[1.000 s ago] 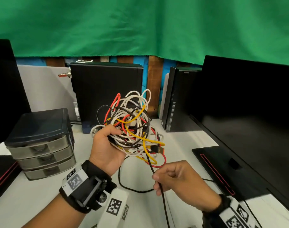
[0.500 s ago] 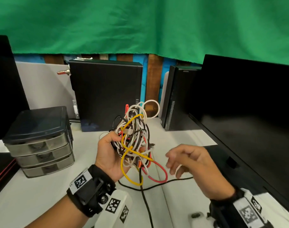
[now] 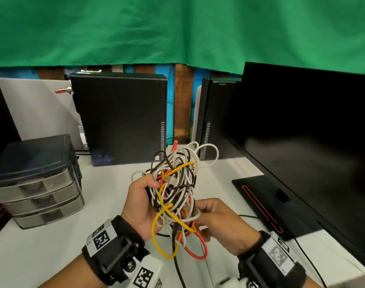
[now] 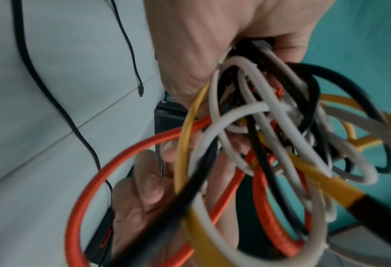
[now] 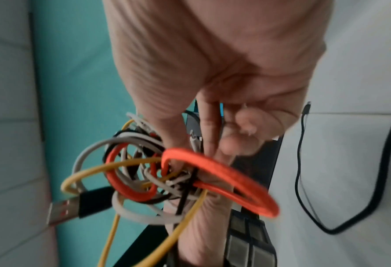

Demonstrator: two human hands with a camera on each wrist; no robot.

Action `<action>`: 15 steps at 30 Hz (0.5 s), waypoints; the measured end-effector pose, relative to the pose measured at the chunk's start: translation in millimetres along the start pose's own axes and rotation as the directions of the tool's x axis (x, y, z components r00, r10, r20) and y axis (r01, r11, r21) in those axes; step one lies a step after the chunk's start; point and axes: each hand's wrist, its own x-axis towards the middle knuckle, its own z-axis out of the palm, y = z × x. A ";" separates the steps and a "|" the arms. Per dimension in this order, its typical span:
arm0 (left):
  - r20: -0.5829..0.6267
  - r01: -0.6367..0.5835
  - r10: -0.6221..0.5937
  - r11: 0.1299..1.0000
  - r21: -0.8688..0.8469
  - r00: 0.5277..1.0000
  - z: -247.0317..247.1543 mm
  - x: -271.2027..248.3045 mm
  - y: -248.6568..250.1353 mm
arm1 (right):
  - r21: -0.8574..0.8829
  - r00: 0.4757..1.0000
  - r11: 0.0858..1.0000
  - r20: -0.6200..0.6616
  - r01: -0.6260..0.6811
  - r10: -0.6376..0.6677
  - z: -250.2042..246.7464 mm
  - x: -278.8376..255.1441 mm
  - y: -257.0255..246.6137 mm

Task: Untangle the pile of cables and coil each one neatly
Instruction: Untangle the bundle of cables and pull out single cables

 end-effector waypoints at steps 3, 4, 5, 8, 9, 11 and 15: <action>0.021 0.014 -0.014 1.000 -0.001 1.000 2.1 -1.4 -1.0 | 0.051 0.992 0.998 0.122 -0.045 0.039 6.3 -2.2 0.8; 0.039 0.037 -0.037 0.999 0.005 0.999 2.1 -1.4 -1.7 | 0.081 0.993 0.995 0.104 -0.058 0.049 8.2 -1.2 1.6; 0.053 0.062 -0.063 0.998 0.021 0.997 1.7 -1.6 -2.3 | 0.109 0.996 0.992 0.069 -0.068 0.061 9.3 0.8 3.5; 0.060 0.083 -0.087 0.994 0.069 0.994 -1.8 0.2 -2.4 | 0.220 0.994 0.972 -0.056 -0.082 0.097 6.0 8.8 11.7; 0.062 0.084 -0.089 0.993 0.086 0.994 -3.2 1.3 -2.2 | 0.252 0.990 0.965 -0.106 -0.067 0.096 4.7 9.6 11.8; 0.069 0.086 -0.093 0.991 0.105 0.993 -4.6 2.1 -0.1 | 0.246 0.977 0.969 -0.205 -0.015 0.067 -1.7 8.8 6.6; 0.046 0.052 -0.059 0.987 0.151 0.997 -10.6 5.2 18.3 | 0.033 0.809 0.985 -0.575 0.170 -0.121 -50.4 8.1 -11.7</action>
